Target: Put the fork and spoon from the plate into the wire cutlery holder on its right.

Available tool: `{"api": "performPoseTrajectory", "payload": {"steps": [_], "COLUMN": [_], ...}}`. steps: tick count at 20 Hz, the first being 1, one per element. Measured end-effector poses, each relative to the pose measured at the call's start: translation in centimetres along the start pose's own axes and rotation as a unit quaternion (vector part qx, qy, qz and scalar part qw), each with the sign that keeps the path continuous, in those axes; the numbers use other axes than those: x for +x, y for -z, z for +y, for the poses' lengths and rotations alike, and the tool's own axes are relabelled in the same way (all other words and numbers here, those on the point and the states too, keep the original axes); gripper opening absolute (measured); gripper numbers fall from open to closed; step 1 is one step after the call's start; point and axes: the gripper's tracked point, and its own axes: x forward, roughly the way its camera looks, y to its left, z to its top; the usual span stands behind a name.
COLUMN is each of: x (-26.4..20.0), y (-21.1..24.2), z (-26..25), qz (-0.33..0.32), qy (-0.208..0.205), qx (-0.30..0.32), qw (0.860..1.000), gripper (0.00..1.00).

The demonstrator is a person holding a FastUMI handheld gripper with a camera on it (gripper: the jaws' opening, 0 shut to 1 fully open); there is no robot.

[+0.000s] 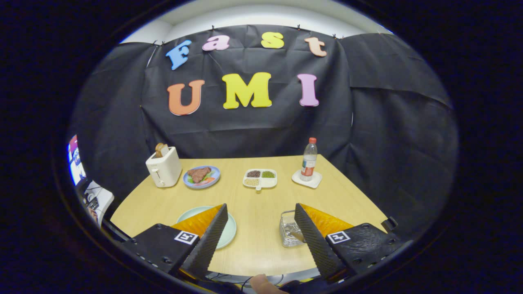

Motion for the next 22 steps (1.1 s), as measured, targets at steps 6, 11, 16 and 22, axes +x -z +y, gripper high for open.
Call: {"api": "performPoseTrajectory", "payload": {"steps": [6,11,16,22], "x": [-7.9,-13.3,-16.2,-18.1], "y": [-1.5,-1.5,-0.1,0.7], "z": [2.9,4.7,5.3,5.3], "qz": [-0.085,-0.14,-0.161,-0.185], "qy": [0.003,0.014,0.007,0.001], "qx": [-0.005,-0.031,-0.025,-0.008], "qw": [0.996,0.99,0.987,0.983], "gripper": [0.98,0.98,0.96,0.96]}}
